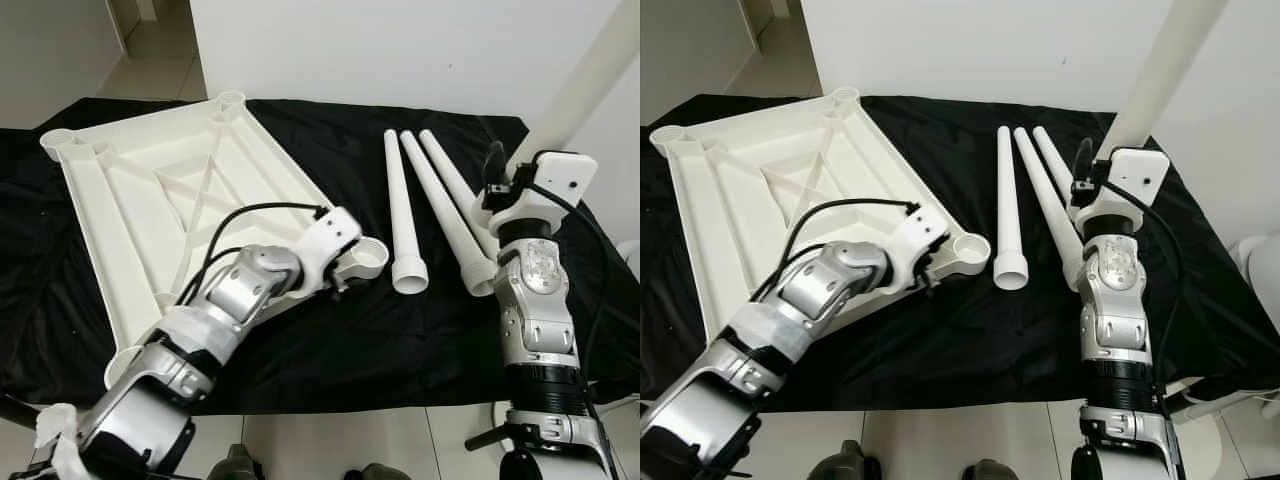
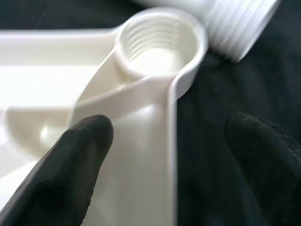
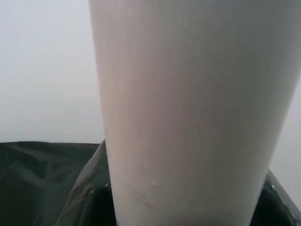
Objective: Building children table
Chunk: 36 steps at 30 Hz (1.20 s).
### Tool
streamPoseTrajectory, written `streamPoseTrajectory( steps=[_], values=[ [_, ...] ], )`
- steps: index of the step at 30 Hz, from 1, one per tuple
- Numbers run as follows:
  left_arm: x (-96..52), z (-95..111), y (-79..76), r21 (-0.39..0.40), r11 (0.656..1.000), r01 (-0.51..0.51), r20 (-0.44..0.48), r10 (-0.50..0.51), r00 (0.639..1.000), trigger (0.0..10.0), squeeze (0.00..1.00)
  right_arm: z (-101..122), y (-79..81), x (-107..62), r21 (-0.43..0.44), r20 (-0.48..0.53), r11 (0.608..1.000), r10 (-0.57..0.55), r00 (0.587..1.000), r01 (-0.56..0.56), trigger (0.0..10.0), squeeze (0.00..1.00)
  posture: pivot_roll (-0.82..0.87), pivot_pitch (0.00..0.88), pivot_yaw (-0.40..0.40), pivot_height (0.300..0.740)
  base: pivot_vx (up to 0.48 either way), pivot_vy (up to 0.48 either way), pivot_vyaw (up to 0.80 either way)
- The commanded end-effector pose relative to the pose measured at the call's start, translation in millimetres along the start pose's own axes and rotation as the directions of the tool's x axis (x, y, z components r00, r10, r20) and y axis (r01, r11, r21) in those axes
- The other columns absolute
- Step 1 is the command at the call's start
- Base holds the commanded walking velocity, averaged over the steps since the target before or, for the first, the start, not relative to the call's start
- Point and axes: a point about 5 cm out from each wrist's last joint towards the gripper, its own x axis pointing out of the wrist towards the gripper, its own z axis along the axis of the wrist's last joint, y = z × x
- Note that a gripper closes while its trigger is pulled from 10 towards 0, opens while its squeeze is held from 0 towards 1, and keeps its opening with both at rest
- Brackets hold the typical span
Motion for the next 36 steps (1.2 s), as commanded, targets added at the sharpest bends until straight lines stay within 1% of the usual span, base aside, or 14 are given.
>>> streamPoseTrajectory(
  steps=[1,7,8,12,13,15,18,26,27,28,29,32,34,36],
  values=[
    [1.9,-5,-1.0,0.013,0.999,-0.034,-0.025,0.034,0.999,10.0,0.00,2,-1.3,1.3,-0.008,0.004,1.000,-0.002,1.000,0.002,10.0,0.00,0.02,0.000,-0.030,0.740,0.000,0.000,0.00],
    [-0.3,-22,-6.4,0.078,0.996,0.036,-0.124,-0.026,0.992,10.0,0.00,3,-1.3,2.6,-0.012,0.006,1.000,0.002,1.000,-0.002,10.0,0.00,0.02,0.000,-0.033,0.740,0.000,0.000,0.00],
    [-3.2,-25,-11.6,0.108,0.989,0.103,-0.131,-0.088,0.987,10.0,0.00,3,-0.3,2.8,-0.013,0.006,1.000,0.006,1.000,-0.006,10.0,0.00,0.02,0.000,-0.036,0.740,0.000,0.000,0.00],
    [-6.4,-25,-16.9,0.134,0.977,0.165,-0.124,-0.148,0.981,10.0,0.00,2,0.5,2.6,-0.012,0.005,1.000,0.010,1.000,-0.010,10.0,0.00,0.02,0.000,-0.039,0.740,0.000,0.000,0.00],
    [-10.9,-25,-23.6,0.158,0.959,0.236,-0.120,-0.218,0.969,10.0,0.00,2,1.4,2.3,-0.012,0.003,1.000,0.014,1.000,-0.014,10.0,0.00,0.03,0.000,-0.040,0.740,0.000,0.000,0.00],
    [-12.6,-25,-26.1,0.167,0.951,0.260,-0.121,-0.242,0.963,10.0,0.00,2,1.7,2.2,-0.011,0.003,1.000,0.016,1.000,-0.016,10.0,0.00,0.03,0.000,-0.040,0.740,0.000,0.000,0.00],
    [-25.5,-25,-40.4,0.188,0.899,0.395,-0.117,-0.378,0.918,10.0,0.00,1,3.2,1.5,-0.011,-0.002,1.000,0.023,1.000,-0.023,10.0,0.00,0.03,0.000,-0.045,0.740,0.000,0.000,0.00],
    [-46.6,-31,-49.0,0.214,0.838,0.502,-0.141,-0.482,0.865,9.7,0.00,0,5.0,2.0,-0.017,-0.005,0.999,0.037,0.999,-0.037,10.0,0.00,0.03,0.000,-0.050,0.740,0.000,0.000,0.00],
    [-46.6,-31,-49.0,0.214,0.838,0.502,-0.141,-0.482,0.865,9.7,0.00,0,5.0,2.0,-0.017,-0.005,0.999,0.037,0.999,-0.037,10.0,0.00,0.03,0.000,-0.050,0.740,0.000,0.000,0.00],
    [-49.9,-32,-49.1,0.215,0.834,0.508,-0.145,-0.487,0.861,9.0,0.00,0,5.3,2.2,-0.018,-0.005,0.999,0.040,0.999,-0.040,10.0,0.00,0.03,0.000,-0.050,0.740,0.000,0.000,0.00],
    [-54.3,-34,-47.9,0.220,0.837,0.501,-0.146,-0.480,0.865,10.0,0.00,0,5.4,2.4,-0.018,-0.005,0.999,0.043,0.999,-0.043,10.0,0.00,0.03,0.000,-0.051,0.740,0.000,0.000,0.00],
    [-55.8,-34,-46.9,0.223,0.839,0.497,-0.146,-0.475,0.868,10.0,0.00,0,5.4,2.5,-0.017,-0.005,0.999,0.043,0.999,-0.043,10.0,0.00,0.03,0.000,-0.051,0.740,0.000,0.000,0.00],
    [-51.8,-34,-44.1,0.222,0.855,0.469,-0.145,-0.446,0.883,10.0,0.00,-2,7.4,2.5,-0.013,-0.013,0.999,0.053,0.999,-0.053,10.0,0.00,0.04,0.000,-0.057,0.740,0.000,0.000,0.00],
    [-40.0,-24,-36.3,0.208,0.911,0.356,-0.080,-0.347,0.934,10.0,0.00,-5,14.2,1.9,-0.004,-0.030,0.995,0.096,0.995,-0.096,10.0,0.00,0.03,0.000,-0.062,0.740,0.000,0.000,0.00]
  ],
)
